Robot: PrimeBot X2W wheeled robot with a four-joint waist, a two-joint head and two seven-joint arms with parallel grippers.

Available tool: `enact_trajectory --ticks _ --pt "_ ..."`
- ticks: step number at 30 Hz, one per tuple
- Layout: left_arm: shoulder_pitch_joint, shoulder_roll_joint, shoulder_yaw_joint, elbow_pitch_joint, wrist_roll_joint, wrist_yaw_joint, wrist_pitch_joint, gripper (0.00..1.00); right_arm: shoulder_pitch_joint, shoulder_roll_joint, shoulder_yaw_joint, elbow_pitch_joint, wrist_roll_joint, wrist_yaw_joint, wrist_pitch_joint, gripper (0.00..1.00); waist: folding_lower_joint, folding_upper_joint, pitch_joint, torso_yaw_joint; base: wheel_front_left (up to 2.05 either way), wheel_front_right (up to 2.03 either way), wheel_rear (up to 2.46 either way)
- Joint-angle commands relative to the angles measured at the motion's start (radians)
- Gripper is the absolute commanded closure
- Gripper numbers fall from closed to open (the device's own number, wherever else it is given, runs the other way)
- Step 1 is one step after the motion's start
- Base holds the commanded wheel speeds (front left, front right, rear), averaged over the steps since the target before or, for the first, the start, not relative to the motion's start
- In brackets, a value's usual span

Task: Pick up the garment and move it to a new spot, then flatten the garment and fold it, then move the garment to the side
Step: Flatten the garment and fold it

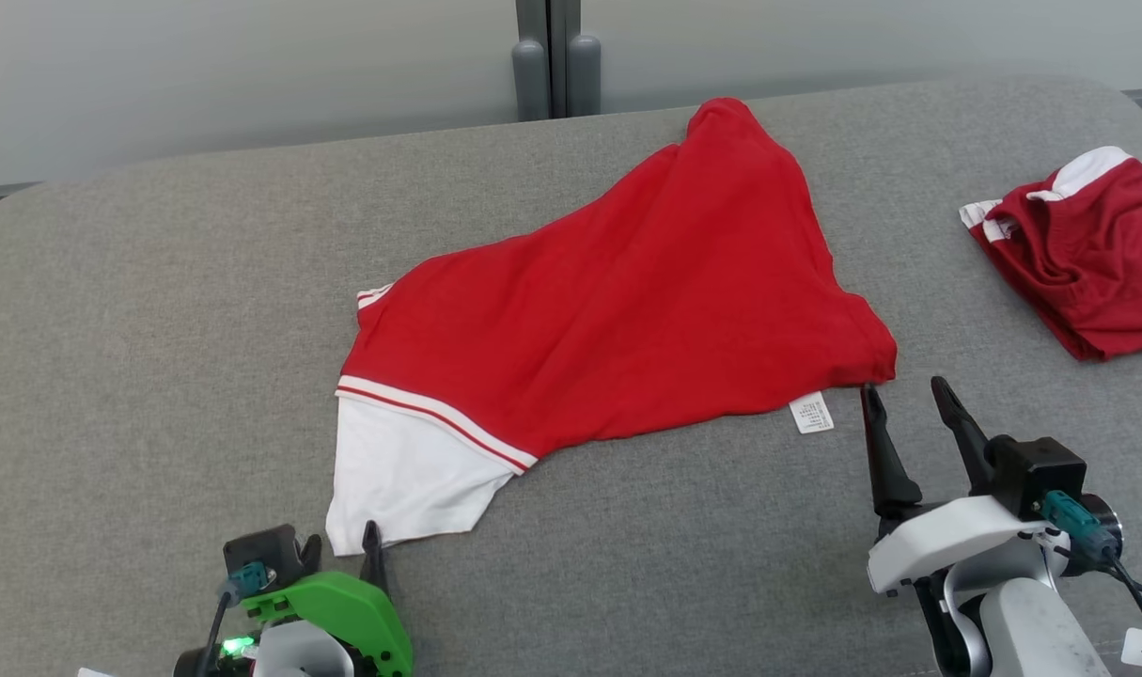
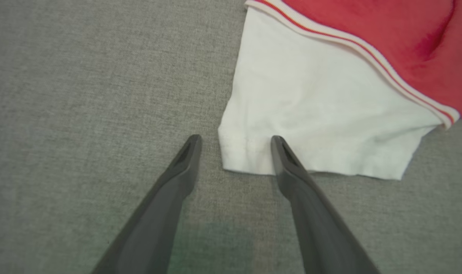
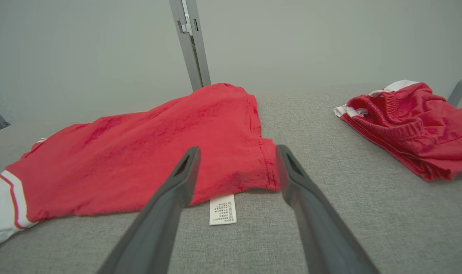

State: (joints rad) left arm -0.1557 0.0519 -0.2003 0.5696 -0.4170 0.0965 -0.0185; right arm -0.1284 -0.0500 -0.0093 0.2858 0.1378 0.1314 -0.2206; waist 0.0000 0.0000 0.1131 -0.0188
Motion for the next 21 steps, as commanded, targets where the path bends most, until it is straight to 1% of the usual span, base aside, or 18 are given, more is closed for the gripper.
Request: enact_trajectory --ticks 1,2,3,9,12,21 --pt "-0.01 0.001 -0.008 0.01 -0.007 -0.008 0.0 0.77 -0.01 -0.001 -0.013 0.006 -0.009 -0.002 0.008 0.0 0.0 0.0 0.006 -0.001 0.0 0.0 0.0" --pt "-0.013 0.0 -0.012 0.008 -0.015 -0.012 -0.006 0.98 -0.012 -0.001 -0.026 0.014 -0.014 -0.002 0.016 0.0 0.0 0.0 0.008 0.001 0.0 0.0 0.0" --pt "-0.016 0.0 -0.015 0.006 -0.018 -0.017 -0.011 1.0 -0.015 -0.001 -0.037 0.02 -0.022 -0.002 0.021 0.0 0.0 0.0 0.01 0.003 0.0 0.0 0.0" --pt "-0.033 0.001 -0.034 -0.033 -0.042 -0.035 -0.049 1.0 -0.055 -0.001 -0.145 0.11 -0.07 -0.002 0.101 0.0 0.0 0.0 0.023 0.031 0.0 0.0 0.0" --pt "-0.034 0.001 -0.044 -0.063 -0.046 -0.033 -0.062 1.0 -0.101 -0.001 -0.184 0.175 -0.09 -0.002 0.136 0.0 0.0 0.0 0.033 0.049 0.0 0.0 0.0" --pt "-0.03 0.002 -0.069 -0.13 -0.033 -0.022 -0.064 1.0 -0.249 -0.017 -0.221 0.355 -0.092 -0.002 0.187 0.0 0.0 0.0 0.068 0.095 0.0 0.0 0.0"
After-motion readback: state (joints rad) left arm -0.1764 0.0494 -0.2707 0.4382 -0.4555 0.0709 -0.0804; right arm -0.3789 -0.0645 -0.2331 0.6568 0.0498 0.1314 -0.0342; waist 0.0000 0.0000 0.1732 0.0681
